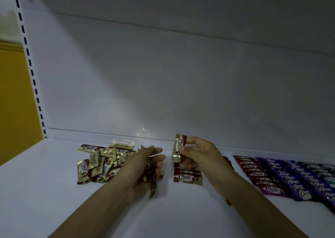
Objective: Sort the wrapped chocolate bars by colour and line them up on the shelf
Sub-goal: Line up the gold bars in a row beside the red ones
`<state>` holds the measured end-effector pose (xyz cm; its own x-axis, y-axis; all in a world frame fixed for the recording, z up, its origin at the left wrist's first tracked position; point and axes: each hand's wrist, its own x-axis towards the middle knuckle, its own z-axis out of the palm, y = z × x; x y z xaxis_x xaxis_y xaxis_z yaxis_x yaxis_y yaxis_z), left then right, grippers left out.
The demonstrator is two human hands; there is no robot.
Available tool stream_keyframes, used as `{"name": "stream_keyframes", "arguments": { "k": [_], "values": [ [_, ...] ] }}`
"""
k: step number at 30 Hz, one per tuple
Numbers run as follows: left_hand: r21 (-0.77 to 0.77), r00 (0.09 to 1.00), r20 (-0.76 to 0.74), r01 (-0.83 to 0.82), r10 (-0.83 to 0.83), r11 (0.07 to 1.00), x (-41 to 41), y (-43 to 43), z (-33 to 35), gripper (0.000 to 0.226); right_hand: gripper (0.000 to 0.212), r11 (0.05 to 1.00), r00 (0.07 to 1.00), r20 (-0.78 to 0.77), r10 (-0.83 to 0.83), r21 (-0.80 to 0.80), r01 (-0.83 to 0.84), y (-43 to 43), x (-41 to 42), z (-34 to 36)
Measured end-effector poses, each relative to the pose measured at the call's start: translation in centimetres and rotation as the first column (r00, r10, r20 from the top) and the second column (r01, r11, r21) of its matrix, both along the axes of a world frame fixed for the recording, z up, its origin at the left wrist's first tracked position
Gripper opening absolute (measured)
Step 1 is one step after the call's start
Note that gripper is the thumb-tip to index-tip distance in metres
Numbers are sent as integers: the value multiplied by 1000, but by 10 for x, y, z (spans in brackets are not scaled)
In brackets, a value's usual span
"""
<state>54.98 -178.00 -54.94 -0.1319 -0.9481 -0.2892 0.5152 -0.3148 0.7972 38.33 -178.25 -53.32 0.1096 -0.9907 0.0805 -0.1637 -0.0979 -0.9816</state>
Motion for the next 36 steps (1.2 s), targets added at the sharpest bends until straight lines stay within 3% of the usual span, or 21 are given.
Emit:
{"name": "stream_keyframes", "arguments": {
  "k": [4,9,12,14,16,20,23,27,30,33,36],
  "values": [
    [-43,992,121,-19,24,999,4,-2,-2,21,14,993,939,-345,4,-109,-44,-5,-24,11],
    [-137,952,304,20,23,990,0,-1,-5,21,7,979,771,-616,161,-2,-206,-3,-43,16],
    [-365,812,568,104,133,925,0,0,-9,18,13,966,678,-709,194,20,-256,1,-35,14],
    [-506,686,701,285,195,814,-1,4,-10,29,15,955,672,-708,218,15,-295,4,-26,13],
    [-532,623,755,401,204,746,-5,8,-12,36,18,939,675,-694,251,3,-345,7,-19,15],
    [-601,608,722,319,328,733,-4,2,-13,8,17,950,781,-579,234,-34,-310,7,-17,14],
    [-628,636,685,270,354,730,0,0,-13,12,3,951,832,-507,227,-69,-301,5,-17,12],
    [-681,667,608,160,431,715,-1,1,-12,12,11,951,862,-440,252,-51,-303,3,-23,15],
    [-672,514,715,319,474,668,-1,3,-14,16,13,953,819,-520,245,-27,-302,0,-31,15],
    [-564,328,826,504,458,654,0,6,-18,23,5,960,698,-670,254,86,-267,1,-35,11],
    [-506,190,849,559,493,656,0,7,-23,16,2,969,572,-791,217,103,-225,-1,-39,8]
  ]
}}
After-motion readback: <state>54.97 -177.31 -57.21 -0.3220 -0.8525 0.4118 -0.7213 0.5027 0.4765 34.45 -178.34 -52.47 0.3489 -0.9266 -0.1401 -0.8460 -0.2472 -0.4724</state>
